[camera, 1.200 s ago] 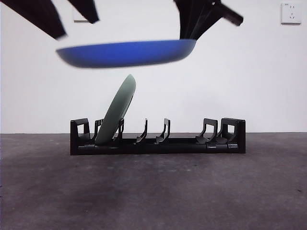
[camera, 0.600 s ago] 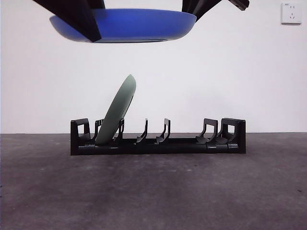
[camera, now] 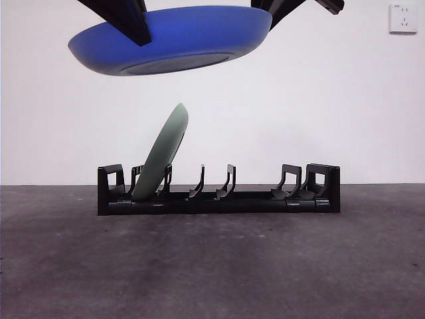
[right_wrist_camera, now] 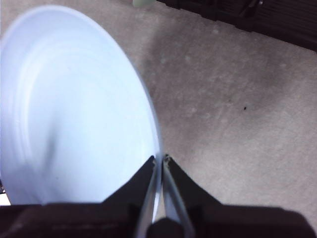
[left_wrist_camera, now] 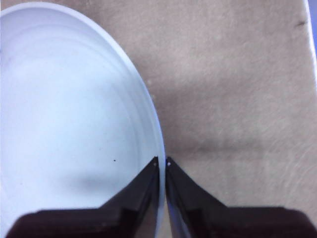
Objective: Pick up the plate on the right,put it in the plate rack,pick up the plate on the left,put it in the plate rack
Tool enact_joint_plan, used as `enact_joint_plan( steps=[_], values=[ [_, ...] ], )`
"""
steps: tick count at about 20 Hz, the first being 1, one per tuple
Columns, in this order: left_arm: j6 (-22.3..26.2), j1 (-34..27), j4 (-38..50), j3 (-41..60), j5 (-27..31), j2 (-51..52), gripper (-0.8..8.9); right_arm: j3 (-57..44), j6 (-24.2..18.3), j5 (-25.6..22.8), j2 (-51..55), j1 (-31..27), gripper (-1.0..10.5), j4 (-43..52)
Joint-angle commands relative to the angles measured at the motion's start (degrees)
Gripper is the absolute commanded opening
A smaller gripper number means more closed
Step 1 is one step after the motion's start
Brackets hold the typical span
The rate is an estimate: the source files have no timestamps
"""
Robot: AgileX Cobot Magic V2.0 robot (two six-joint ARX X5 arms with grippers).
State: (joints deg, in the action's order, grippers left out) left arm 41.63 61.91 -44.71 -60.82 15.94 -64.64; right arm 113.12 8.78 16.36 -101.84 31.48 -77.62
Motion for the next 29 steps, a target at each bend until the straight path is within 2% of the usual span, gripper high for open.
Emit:
enact_joint_plan(
  steps=[1, 2, 3, 6, 8, 13, 16, 18, 24, 29],
  values=[
    [-3.23, 0.02, -0.31, 0.35, -3.61, -0.20, -0.08, -0.11, -0.81, -2.54, 1.14, -0.09, 2.3, -1.11],
    [-4.24, 0.00, 0.57, 0.35, -5.40, -0.20, -0.08, -0.11, -1.29, -4.96, 2.10, -0.11, 3.3, -1.11],
    [-5.09, 0.00, 1.73, 0.35, -6.43, -0.20, -0.08, -0.11, -1.38, -7.32, 3.32, -0.11, 3.8, -1.11],
    [-8.70, -0.44, 7.34, 0.35, -8.37, -0.20, -0.08, -0.11, -1.90, -15.50, 9.03, -0.26, 3.9, -0.50],
    [-14.93, -2.03, 14.19, 0.35, -13.55, -0.20, -0.08, -0.11, -1.62, -18.82, 14.60, -0.33, 3.8, 1.75],
    [-32.17, -8.61, 39.43, 0.35, -26.71, -2.60, -0.09, -0.11, 0.26, -18.73, 28.68, 0.72, 3.8, 7.08],
    [-40.37, -12.87, 52.92, 0.35, -30.51, -7.85, -0.09, -0.11, 0.24, -18.73, 34.10, 1.20, 3.8, 5.29],
    [-44.52, -15.58, 59.93, 0.33, -30.62, -12.46, -0.09, -0.11, 0.22, -18.64, 36.28, 1.20, 3.8, 3.43],
    [-50.42, -21.14, 70.58, -0.13, -27.47, -22.32, -0.09, -0.24, 0.02, -17.77, 37.97, 1.20, 3.8, -1.40],
    [-51.08, -23.50, 70.86, -4.39, -27.93, -29.64, -0.09, -0.24, -0.09, -14.84, 38.36, 1.20, 3.8, -1.40]
  ],
)
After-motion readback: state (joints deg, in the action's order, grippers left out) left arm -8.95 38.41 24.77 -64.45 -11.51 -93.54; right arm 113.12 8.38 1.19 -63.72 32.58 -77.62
